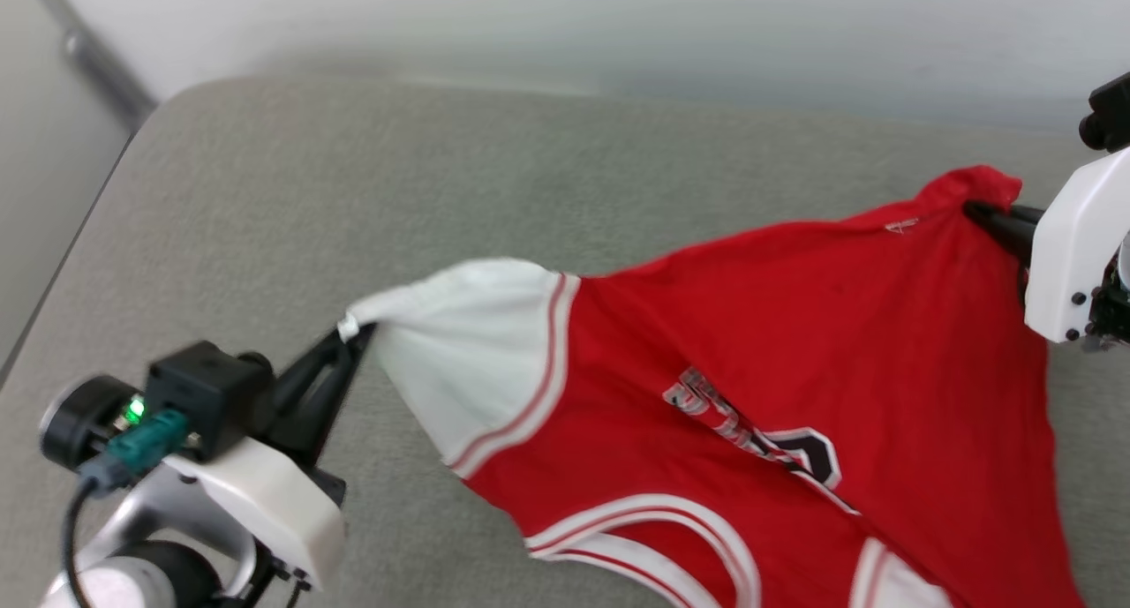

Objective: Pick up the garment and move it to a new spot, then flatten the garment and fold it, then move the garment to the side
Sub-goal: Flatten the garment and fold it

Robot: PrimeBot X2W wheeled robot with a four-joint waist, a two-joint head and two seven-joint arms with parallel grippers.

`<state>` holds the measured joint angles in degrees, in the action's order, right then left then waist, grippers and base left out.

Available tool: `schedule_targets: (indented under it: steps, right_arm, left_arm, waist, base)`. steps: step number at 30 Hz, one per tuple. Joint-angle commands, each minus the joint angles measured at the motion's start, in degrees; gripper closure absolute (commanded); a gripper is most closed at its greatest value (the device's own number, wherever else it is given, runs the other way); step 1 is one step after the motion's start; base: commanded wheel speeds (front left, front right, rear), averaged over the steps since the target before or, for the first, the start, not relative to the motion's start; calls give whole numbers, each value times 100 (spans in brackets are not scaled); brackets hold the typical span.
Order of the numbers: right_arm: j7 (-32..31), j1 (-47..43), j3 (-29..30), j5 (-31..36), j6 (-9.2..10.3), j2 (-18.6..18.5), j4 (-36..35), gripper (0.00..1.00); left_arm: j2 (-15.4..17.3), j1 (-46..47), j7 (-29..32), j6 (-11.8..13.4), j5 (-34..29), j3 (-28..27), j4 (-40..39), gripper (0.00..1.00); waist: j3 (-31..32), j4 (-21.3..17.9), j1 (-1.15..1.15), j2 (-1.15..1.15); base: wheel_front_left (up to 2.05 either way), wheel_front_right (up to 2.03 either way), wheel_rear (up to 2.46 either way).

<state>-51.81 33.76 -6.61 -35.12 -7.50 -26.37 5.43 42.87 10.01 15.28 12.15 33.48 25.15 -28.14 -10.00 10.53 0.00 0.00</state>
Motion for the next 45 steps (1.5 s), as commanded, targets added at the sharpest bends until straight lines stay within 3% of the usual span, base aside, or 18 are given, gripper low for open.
schedule_targets:
  steps: [1, 14, 19, 31, 37, 45]
  right_arm:
    - [87, -6, -32, -40, 2, -20, -137, 100]
    - [862, 216, -2, -93, 2, -5, -1425, 100]
    - [1214, 404, -92, 118, 3, -150, -1883, 100]
    - [1643, 703, 217, 238, 3, 130, -2315, 100]
    - [1776, 1045, 424, 339, 2, 206, -2335, 100]
    - [2105, 2090, 479, 587, 3, 174, -1881, 100]
  left_arm:
    - [52, 88, -61, 40, -14, -100, -48, 100]
    - [447, 672, -605, 305, -65, -1313, -518, 100]
    - [641, 1043, -703, 264, -101, -1678, -696, 100]
    - [909, 2173, -788, 172, -60, -2213, -675, 100]
    - [992, 3050, -798, -51, 27, -2190, -293, 100]
    - [972, 4837, -828, -696, -28, -1734, 762, 100]
  waist:
    - [342, -366, 0, 0]
    - [828, -1225, 0, 0]
    - [796, -1439, 0, 0]
    - [405, -1667, 0, 0]
    - [-145, -1667, 0, 0]
    - [-1206, -1613, 0, 0]
  base:
    - [0, 0, 0]
    - [0, 0, 0]
    - [0, 0, 0]
    - [0, 0, 0]
    - [0, 0, 0]
    - [0, 0, 0]
